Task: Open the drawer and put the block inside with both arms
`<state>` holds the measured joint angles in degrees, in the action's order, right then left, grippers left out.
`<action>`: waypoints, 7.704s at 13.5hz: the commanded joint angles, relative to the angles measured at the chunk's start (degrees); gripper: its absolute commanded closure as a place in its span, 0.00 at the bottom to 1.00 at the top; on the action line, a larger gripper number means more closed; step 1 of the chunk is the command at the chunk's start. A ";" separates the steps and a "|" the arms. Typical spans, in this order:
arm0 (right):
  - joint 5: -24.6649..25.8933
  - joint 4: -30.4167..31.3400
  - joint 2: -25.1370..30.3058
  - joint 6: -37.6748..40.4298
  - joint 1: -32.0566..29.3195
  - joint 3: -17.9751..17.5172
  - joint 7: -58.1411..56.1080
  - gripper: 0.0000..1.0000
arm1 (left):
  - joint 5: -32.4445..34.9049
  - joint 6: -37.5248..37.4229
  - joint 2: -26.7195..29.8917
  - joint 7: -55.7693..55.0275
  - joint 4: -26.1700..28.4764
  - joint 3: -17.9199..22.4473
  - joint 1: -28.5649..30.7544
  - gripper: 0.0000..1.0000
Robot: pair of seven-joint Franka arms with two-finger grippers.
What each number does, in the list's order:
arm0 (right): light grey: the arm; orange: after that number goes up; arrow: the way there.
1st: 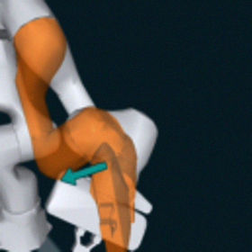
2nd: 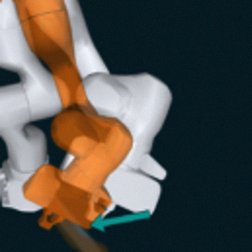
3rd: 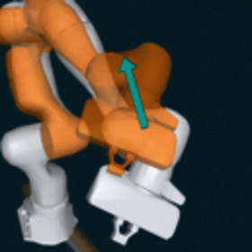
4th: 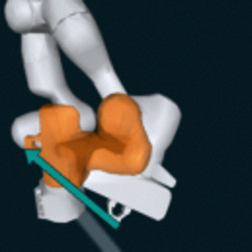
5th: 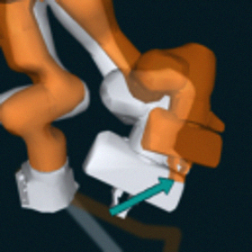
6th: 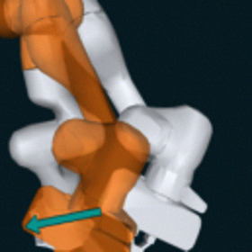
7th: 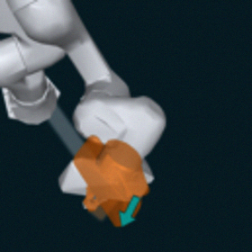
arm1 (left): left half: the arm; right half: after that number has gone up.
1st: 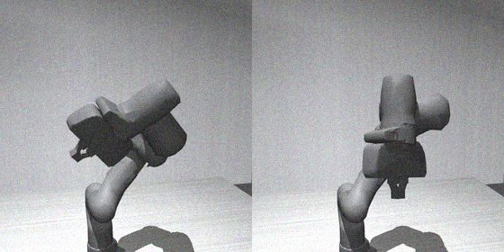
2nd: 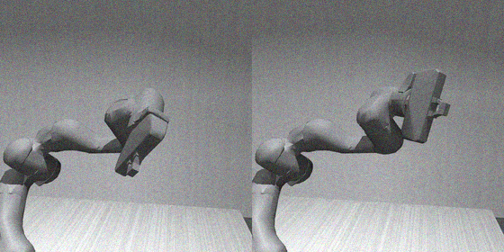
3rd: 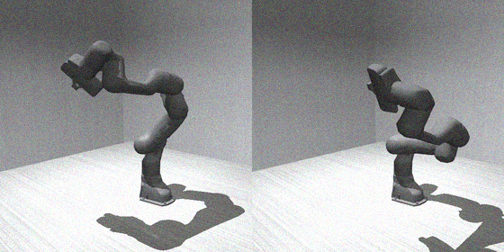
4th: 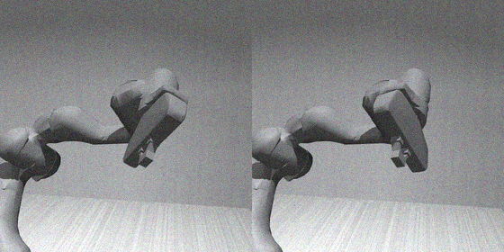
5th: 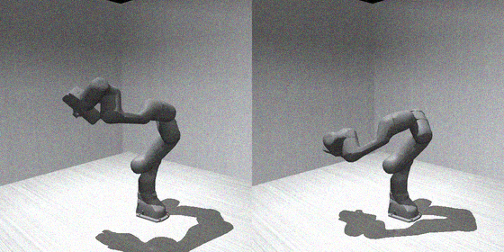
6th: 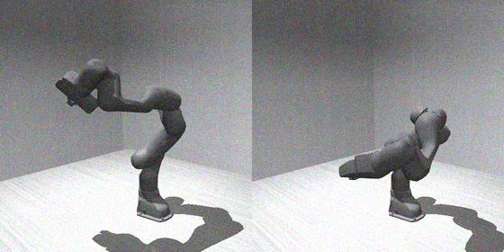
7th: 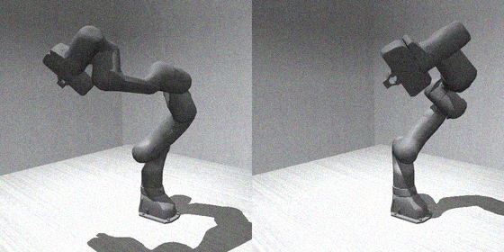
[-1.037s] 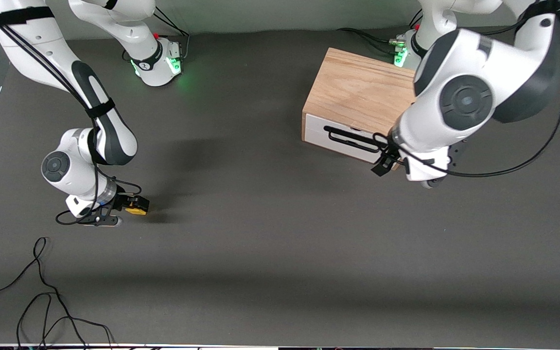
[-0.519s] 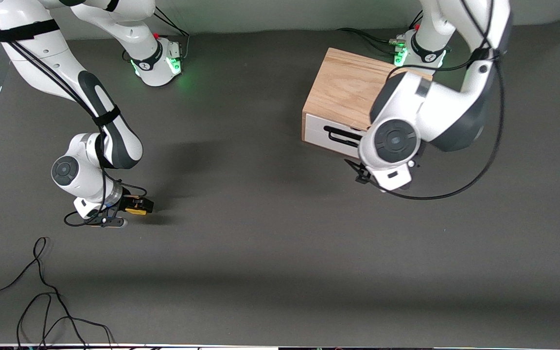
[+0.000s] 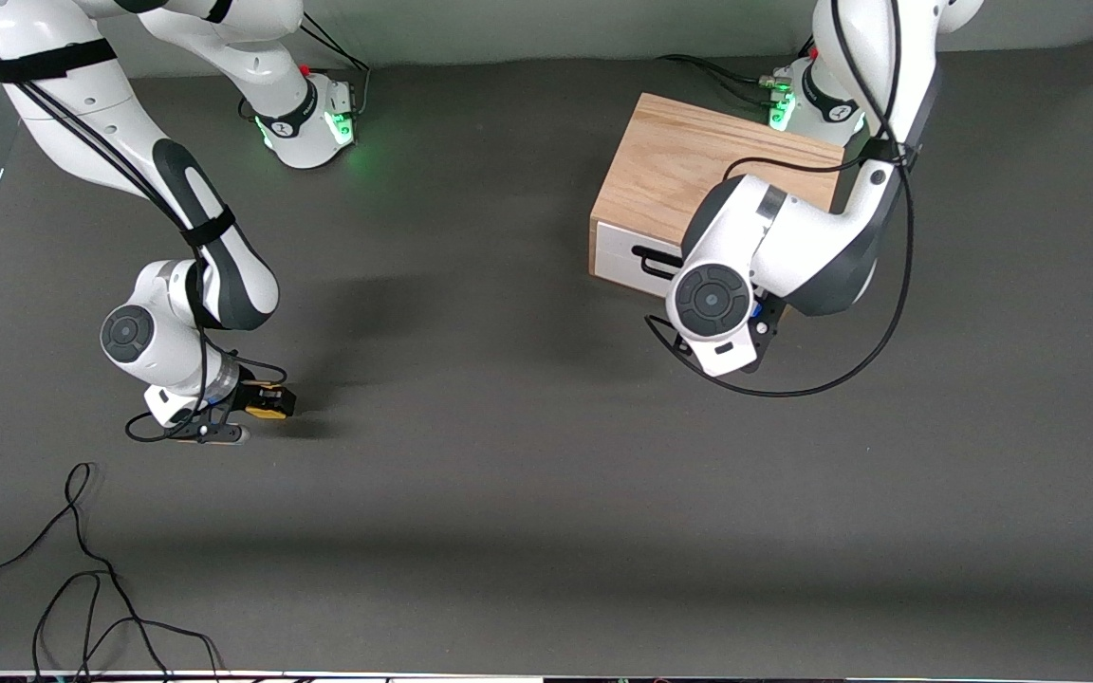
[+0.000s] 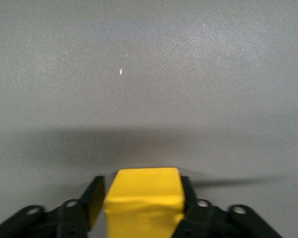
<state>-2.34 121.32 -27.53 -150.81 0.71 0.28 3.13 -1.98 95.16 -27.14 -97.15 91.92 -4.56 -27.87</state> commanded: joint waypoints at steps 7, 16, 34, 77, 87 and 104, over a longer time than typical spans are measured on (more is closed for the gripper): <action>-0.74 -1.78 1.76 1.65 -0.01 0.24 -1.54 0.64 | -1.36 0.29 -2.30 -0.94 2.03 0.51 -1.13 0.00; -0.04 -30.67 9.51 49.42 -0.18 2.26 -3.48 0.64 | -1.36 3.26 -4.15 -0.85 2.12 0.42 -0.70 0.00; 2.86 -24.02 27.35 58.62 0.35 4.38 -3.75 0.64 | 0.22 14.69 -4.15 4.51 -4.73 0.86 2.91 0.00; 2.95 -23.32 26.39 55.72 0.26 4.38 -3.92 0.64 | -1.98 6.79 -9.07 3.54 -11.58 -0.28 2.91 0.00; 2.95 -23.32 26.47 55.72 0.26 4.38 -3.92 0.64 | -1.19 5.82 -6.53 4.25 -20.88 0.25 3.35 0.00; 1.29 -26.55 23.94 55.98 25.28 3.67 32.78 0.64 | 3.30 -14.82 11.58 78.16 -23.63 4.03 16.97 0.00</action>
<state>-0.46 97.37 -1.99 -94.62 20.82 3.31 28.26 1.17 82.28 -17.57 -22.47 67.08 -0.23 -10.93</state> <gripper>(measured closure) 0.449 0.000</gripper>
